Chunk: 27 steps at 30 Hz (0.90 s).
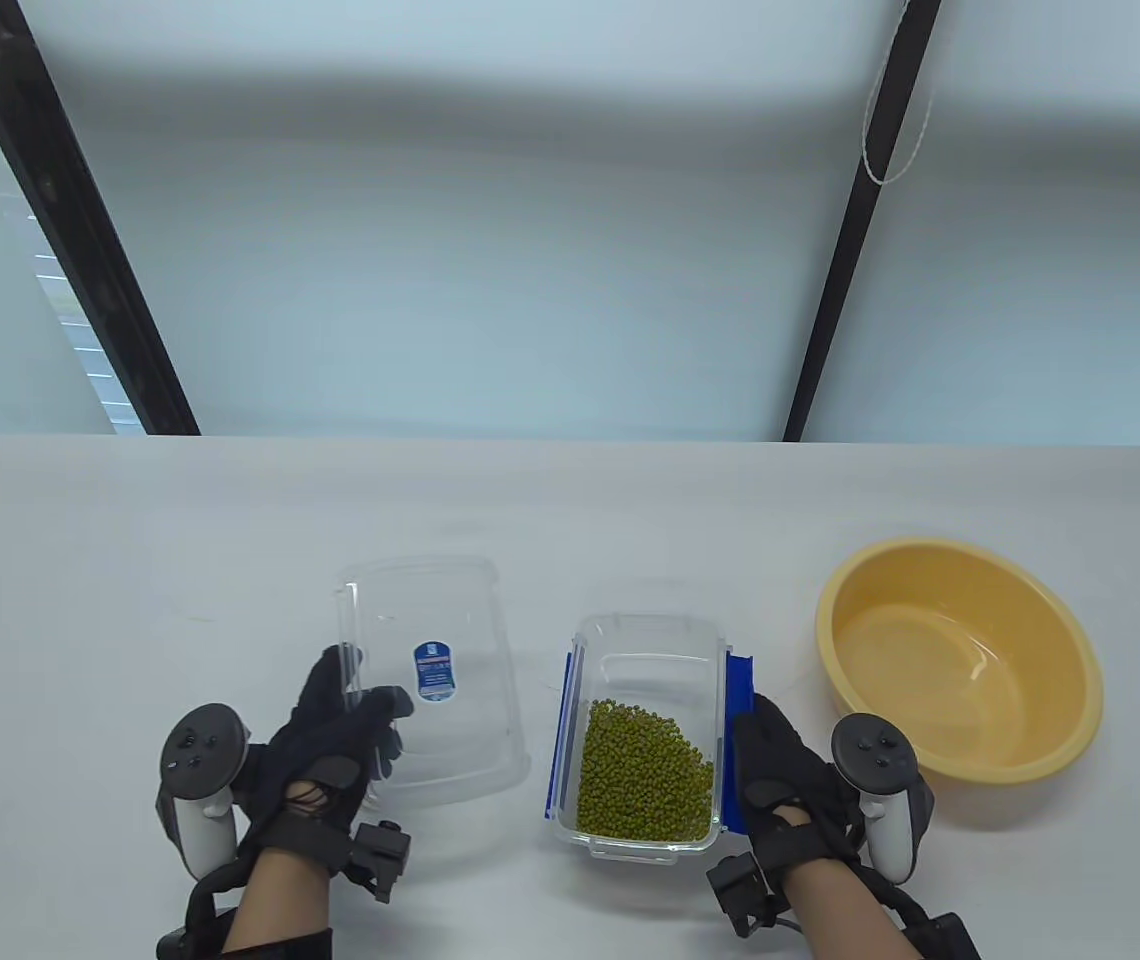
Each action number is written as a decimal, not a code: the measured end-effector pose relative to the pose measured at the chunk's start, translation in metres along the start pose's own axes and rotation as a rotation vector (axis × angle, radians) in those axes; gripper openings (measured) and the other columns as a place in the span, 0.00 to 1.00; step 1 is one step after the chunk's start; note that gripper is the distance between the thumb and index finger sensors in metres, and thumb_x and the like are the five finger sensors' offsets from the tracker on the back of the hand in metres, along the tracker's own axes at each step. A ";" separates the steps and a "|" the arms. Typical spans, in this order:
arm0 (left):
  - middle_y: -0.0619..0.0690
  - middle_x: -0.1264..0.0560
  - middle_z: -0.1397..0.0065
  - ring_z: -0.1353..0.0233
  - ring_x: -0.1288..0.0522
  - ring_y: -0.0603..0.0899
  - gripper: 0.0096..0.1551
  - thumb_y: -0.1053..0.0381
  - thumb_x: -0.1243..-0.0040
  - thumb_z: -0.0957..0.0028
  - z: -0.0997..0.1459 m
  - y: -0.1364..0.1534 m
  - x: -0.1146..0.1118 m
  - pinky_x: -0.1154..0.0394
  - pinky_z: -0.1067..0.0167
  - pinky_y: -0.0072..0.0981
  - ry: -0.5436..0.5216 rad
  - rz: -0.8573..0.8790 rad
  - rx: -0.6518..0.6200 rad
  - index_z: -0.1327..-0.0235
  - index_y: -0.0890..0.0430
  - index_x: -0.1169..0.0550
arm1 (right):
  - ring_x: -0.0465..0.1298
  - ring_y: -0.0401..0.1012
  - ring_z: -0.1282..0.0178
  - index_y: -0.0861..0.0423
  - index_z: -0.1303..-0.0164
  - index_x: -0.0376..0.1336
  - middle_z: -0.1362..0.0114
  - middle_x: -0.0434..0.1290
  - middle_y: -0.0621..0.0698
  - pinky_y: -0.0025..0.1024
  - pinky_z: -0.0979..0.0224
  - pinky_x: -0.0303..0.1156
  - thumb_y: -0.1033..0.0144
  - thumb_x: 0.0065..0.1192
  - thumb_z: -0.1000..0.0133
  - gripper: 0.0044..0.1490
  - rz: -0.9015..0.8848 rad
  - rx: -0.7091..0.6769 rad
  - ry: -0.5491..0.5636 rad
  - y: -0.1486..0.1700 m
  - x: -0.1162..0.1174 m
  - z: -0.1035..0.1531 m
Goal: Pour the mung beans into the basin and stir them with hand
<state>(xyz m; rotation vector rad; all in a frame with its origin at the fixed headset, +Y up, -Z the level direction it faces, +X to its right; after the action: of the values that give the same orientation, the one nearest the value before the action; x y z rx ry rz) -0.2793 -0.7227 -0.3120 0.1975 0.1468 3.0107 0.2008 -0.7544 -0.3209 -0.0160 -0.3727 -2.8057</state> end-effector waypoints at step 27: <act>0.72 0.47 0.20 0.29 0.36 0.71 0.50 0.38 0.49 0.38 -0.005 0.042 0.054 0.32 0.35 0.58 -0.380 -0.895 0.378 0.20 0.66 0.54 | 0.81 0.25 0.68 0.56 0.24 0.49 0.53 0.75 0.41 0.24 0.48 0.81 0.46 0.45 0.42 0.40 -0.041 -0.006 -0.025 0.002 -0.002 0.002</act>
<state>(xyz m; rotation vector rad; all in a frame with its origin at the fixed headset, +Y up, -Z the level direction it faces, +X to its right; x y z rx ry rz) -0.3376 -0.7579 -0.3061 0.5560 0.5834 1.9960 0.2031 -0.7555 -0.3181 -0.0452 -0.3748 -2.8497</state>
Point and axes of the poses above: the tracker on the back of each hand, its own y axis roughly to the little-finger side, its own z axis roughly from the fingertips to the wrist, x = y × z, the point moved 1 cm from there along -z, roughly from the wrist to the fingertips
